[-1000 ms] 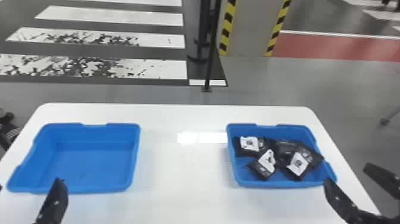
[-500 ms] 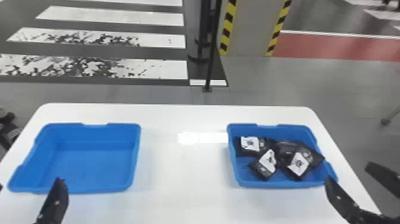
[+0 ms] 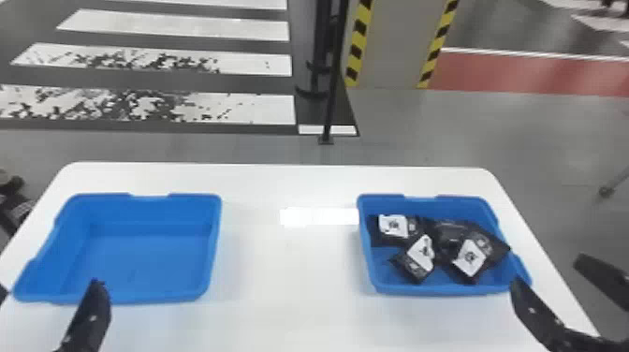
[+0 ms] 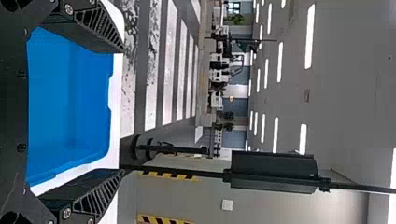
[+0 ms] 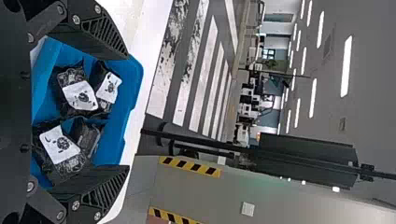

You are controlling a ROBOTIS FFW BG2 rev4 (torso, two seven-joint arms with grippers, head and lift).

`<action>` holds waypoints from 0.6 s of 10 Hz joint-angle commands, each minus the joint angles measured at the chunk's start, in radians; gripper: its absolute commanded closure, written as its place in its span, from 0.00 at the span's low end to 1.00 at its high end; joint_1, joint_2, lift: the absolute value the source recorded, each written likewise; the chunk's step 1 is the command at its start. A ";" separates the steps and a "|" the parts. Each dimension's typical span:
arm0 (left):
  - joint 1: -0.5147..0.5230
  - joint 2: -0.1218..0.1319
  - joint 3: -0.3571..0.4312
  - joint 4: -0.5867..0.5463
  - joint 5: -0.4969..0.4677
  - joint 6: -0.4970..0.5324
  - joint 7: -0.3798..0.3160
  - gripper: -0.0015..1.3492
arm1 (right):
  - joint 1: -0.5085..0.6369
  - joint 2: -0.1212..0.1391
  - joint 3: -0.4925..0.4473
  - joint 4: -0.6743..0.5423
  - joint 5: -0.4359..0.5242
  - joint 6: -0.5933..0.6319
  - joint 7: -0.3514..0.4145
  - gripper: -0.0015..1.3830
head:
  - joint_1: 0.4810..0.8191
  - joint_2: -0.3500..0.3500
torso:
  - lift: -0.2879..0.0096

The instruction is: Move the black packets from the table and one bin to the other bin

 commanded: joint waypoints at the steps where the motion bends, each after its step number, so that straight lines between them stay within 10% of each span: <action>1: -0.005 -0.003 0.000 0.003 -0.004 0.002 -0.003 0.09 | -0.003 0.000 0.002 0.002 -0.002 -0.002 0.000 0.15 | 0.63 0.34 | 0.60; 6: -0.008 -0.003 0.002 0.011 -0.004 -0.007 -0.006 0.09 | -0.008 -0.002 0.006 0.012 -0.002 -0.002 0.000 0.15 | 0.63 0.34 | 0.60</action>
